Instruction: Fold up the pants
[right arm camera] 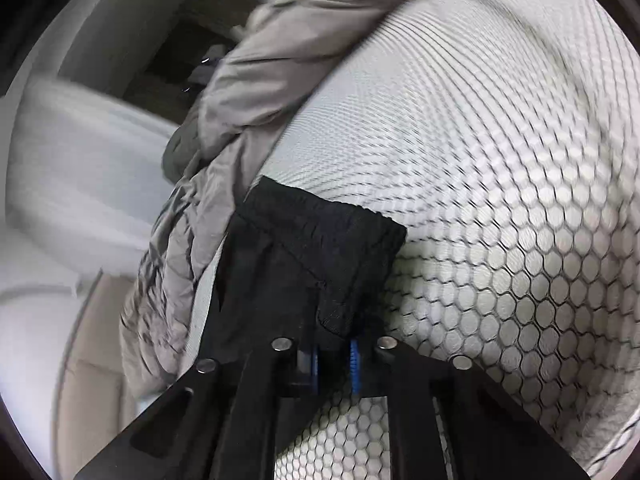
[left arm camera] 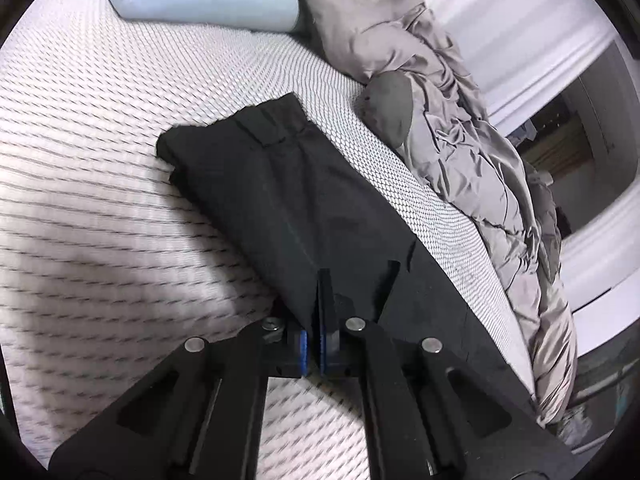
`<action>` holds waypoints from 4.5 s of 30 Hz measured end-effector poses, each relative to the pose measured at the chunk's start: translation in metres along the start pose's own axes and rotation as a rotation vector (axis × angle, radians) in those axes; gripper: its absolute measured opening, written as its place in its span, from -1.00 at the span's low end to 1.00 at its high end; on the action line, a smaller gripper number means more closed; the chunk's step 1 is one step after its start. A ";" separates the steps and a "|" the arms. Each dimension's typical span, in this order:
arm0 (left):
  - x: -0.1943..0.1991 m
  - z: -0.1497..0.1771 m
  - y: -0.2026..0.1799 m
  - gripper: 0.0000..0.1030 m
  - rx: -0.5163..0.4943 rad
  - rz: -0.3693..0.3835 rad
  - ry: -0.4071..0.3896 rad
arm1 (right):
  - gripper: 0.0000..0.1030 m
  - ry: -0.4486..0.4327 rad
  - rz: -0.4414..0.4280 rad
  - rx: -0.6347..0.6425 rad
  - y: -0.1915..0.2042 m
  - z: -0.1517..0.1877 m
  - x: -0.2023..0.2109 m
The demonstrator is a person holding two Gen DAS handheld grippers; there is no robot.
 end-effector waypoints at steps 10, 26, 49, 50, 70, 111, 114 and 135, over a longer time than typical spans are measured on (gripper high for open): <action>0.069 0.018 0.048 -0.28 -0.154 -0.166 -0.003 | 0.17 -0.047 0.168 0.192 -0.015 0.015 0.058; 0.078 0.214 -0.233 0.89 -0.815 0.419 0.159 | 0.96 0.150 -0.082 0.945 0.179 0.201 -0.001; 0.052 0.249 -0.224 0.79 -0.937 0.499 0.292 | 0.96 -0.033 0.204 0.964 0.124 0.141 0.012; 0.049 0.252 -0.234 0.79 -0.952 0.503 0.300 | 0.96 0.021 0.126 0.983 0.146 0.165 0.000; 0.025 0.201 -0.215 0.76 -0.897 0.413 0.312 | 0.96 0.022 0.310 1.040 0.146 0.157 -0.033; -0.085 0.222 -0.267 0.77 -0.891 0.319 0.398 | 0.99 0.026 0.701 1.042 0.105 0.105 -0.127; -0.087 0.219 -0.267 0.77 -0.919 0.290 0.379 | 0.99 0.021 0.627 0.899 0.101 0.089 -0.117; -0.007 0.281 -0.266 0.81 -1.059 0.458 0.448 | 0.98 0.085 0.401 0.809 0.058 0.100 -0.025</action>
Point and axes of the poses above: each gripper's, at about its wrist camera, not at the fingertips, and x roughly against the way its jaws point, y to its left, z to its underside, the point moved 9 cm from there along -x, roughly the way its jaws point, and after that the axes turned 11 degrees about -y, right-handed, at the moved point
